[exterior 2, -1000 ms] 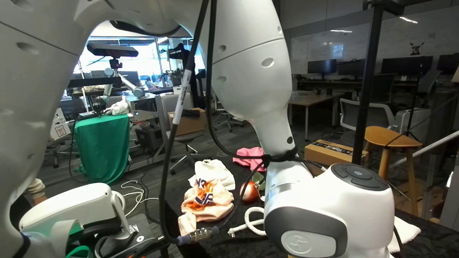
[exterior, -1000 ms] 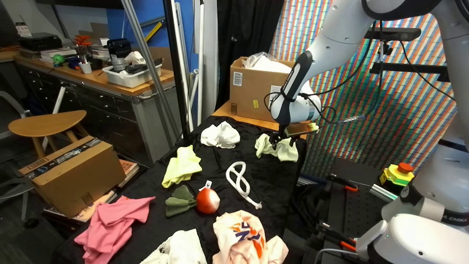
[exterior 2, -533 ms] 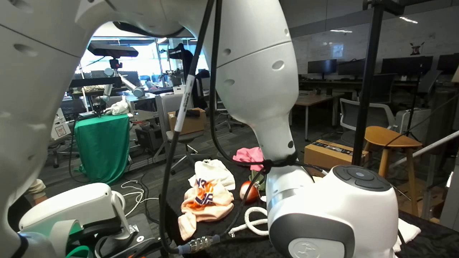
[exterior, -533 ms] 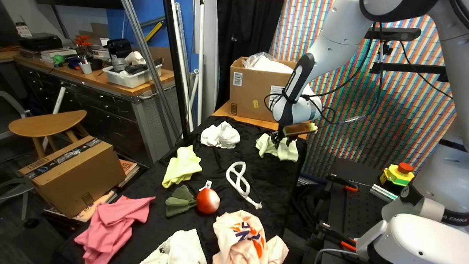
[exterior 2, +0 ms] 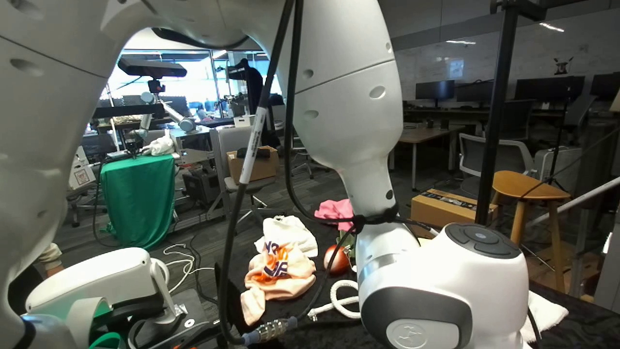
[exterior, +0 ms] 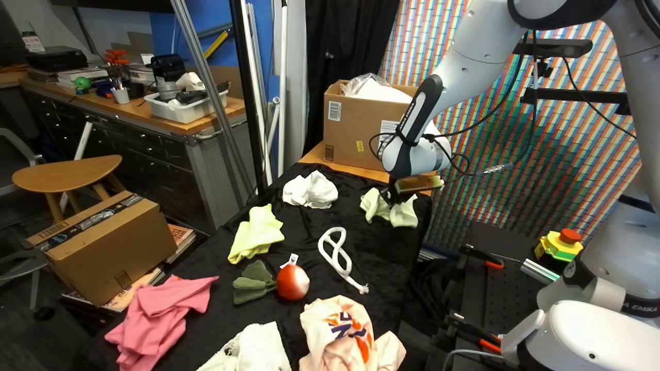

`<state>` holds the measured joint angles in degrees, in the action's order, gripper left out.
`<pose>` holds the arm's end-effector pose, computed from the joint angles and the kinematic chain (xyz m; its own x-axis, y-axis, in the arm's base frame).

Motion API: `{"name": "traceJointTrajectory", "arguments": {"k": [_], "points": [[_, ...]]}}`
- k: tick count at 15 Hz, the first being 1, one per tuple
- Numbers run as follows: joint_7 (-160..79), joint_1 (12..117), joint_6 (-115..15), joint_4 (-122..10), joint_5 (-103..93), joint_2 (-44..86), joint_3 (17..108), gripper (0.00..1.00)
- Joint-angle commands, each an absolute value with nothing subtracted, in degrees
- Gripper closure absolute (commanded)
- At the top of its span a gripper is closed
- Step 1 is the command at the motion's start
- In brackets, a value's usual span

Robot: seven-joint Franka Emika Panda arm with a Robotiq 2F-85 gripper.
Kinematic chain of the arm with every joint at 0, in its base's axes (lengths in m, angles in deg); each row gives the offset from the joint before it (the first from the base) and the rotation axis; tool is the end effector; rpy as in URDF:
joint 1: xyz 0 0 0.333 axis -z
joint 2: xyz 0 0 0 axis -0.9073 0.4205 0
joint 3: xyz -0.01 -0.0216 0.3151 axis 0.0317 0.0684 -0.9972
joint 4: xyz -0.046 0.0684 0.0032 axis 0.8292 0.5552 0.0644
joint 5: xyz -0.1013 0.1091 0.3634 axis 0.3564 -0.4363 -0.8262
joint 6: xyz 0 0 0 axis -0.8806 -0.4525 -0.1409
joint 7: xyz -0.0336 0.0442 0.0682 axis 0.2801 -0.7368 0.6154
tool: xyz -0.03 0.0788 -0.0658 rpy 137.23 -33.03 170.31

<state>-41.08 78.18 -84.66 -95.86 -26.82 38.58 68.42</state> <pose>0.4580 -0.2240 0.0975 0.7110 -0.6986 0.0801 -0.7011 -0.7130 0.0047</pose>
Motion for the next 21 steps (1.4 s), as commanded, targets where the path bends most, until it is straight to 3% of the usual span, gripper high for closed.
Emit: {"name": "traceJointTrajectory", "arguments": {"k": [1, 6, 21], "points": [[-40.3, 82.8, -85.2, -96.3, -26.9, 36.9, 63.8, 0.91], [-37.8, 89.7, -88.4, -99.8, -29.8, 32.0, 56.0, 0.89], [-44.3, 84.8, -99.0, -113.5, -30.3, 5.4, 58.2, 0.91]]}}
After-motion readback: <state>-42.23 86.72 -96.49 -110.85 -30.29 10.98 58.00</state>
